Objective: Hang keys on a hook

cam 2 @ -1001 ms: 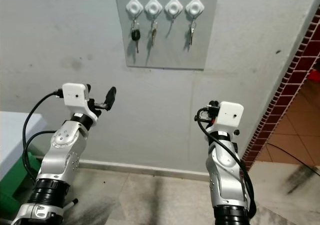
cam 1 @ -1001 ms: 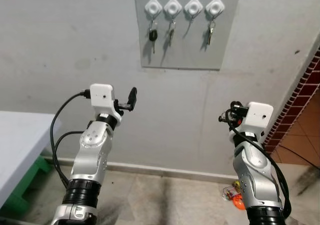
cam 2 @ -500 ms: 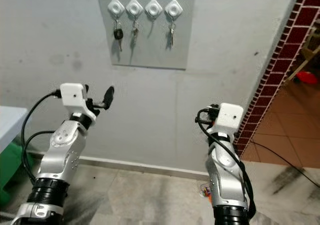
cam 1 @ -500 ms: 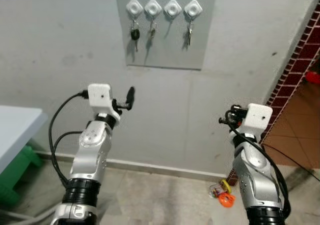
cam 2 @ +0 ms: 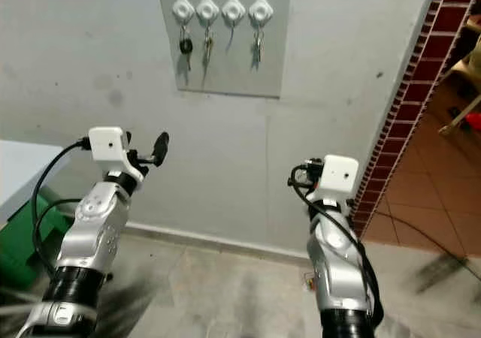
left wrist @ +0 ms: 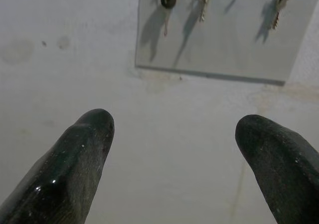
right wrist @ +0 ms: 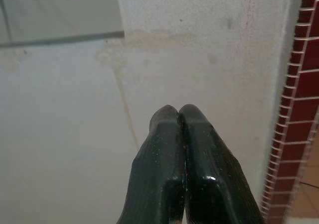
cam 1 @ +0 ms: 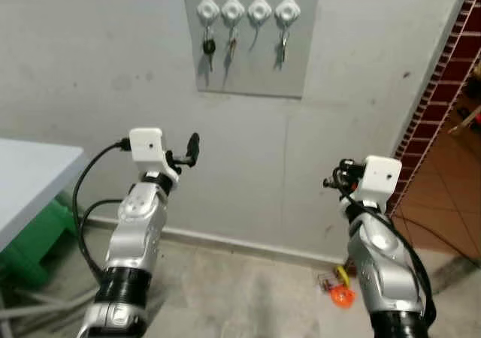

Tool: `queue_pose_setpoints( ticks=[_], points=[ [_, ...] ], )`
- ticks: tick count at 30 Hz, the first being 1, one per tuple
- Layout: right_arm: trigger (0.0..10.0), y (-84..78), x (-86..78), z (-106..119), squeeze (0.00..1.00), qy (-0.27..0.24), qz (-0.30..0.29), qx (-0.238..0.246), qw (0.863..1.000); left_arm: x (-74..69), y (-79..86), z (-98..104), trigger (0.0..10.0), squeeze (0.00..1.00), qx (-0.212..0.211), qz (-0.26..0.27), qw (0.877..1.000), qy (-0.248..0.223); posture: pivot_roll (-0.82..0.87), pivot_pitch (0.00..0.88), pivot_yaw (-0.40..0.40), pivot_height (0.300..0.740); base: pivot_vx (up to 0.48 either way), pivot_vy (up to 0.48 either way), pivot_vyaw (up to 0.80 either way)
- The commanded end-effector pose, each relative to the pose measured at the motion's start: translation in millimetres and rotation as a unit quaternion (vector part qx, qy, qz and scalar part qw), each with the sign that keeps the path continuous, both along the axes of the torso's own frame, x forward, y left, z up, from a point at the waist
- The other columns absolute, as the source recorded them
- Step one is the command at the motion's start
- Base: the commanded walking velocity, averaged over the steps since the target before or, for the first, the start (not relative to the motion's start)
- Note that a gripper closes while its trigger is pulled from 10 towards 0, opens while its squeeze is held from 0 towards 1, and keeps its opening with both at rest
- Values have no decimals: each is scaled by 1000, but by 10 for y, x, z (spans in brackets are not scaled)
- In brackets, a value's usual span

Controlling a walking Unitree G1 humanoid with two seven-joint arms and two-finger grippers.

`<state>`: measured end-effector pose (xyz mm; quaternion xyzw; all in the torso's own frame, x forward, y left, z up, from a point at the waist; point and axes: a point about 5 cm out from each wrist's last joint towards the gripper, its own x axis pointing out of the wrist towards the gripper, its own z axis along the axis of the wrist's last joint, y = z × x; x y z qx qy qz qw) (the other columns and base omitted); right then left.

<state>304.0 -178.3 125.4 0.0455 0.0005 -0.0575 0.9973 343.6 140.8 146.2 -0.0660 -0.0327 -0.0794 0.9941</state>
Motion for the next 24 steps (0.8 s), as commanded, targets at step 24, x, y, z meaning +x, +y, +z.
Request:
queue_pose_setpoints(
  ticks=[24],
  points=[
    [10000, 98, -50, 45, 0, -15, 12, 8, 1000, 45, 129, 26, 10000, 0, 1, 15, 1000, 22, -93, 0, 70, 740, 86, 84, 0]
  ],
)
